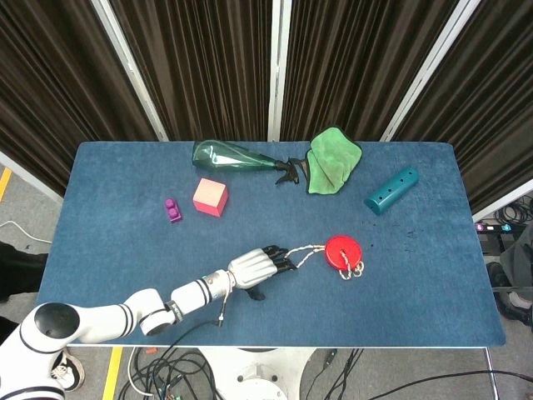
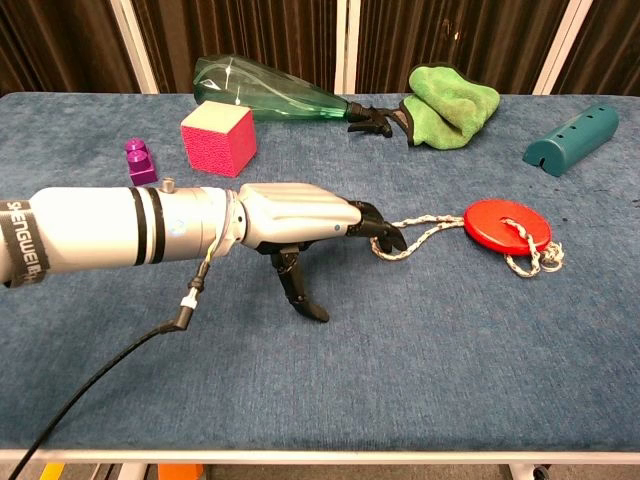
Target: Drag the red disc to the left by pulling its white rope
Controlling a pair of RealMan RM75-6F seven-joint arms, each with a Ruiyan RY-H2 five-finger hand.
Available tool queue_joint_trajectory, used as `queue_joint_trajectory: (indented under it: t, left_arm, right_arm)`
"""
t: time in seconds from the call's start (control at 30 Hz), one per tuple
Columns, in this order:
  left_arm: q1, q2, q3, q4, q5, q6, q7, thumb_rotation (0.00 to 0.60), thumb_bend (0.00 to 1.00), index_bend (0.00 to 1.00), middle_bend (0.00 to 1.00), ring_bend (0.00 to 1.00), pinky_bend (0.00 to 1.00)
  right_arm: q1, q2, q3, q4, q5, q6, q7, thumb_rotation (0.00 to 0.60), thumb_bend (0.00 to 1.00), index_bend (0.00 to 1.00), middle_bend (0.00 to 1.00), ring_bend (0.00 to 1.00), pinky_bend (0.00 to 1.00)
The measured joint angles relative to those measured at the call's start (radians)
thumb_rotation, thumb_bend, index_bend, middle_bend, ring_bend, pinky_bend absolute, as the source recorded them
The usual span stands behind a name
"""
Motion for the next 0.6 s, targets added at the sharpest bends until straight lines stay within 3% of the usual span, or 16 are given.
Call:
queue_joint_trajectory:
  t: [0.07, 0.17, 0.37, 0.6]
  left_arm:
    - [0.001, 0.004, 0.000, -0.003, -0.005, 0.014, 0.005, 0.600, 0.07, 0.11, 0.57, 0.08, 0.11]
    - [0.001, 0.016, 0.002, -0.012, -0.010, 0.020, 0.022, 0.600, 0.07, 0.11, 0.72, 0.21, 0.13]
    - [0.002, 0.053, 0.009, -0.054, -0.032, 0.020, 0.076, 0.600, 0.07, 0.11, 0.85, 0.35, 0.15]
    - [0.013, 0.092, 0.014, -0.098, -0.061, 0.030, 0.143, 0.600, 0.07, 0.11, 0.92, 0.45, 0.15]
  right_arm:
    - [0.000, -0.002, 0.000, 0.002, 0.000, -0.002, 0.000, 0.600, 0.23, 0.00, 0.00, 0.00, 0.00]
    - [0.001, -0.005, 0.001, 0.003, 0.000, -0.003, -0.002, 0.600, 0.23, 0.00, 0.00, 0.00, 0.00]
    - [0.003, -0.008, 0.002, -0.001, -0.002, -0.003, -0.012, 0.600, 0.23, 0.00, 0.00, 0.00, 0.00]
    - [0.004, -0.007, 0.003, -0.009, -0.003, -0.001, -0.022, 0.600, 0.23, 0.00, 0.00, 0.00, 0.00]
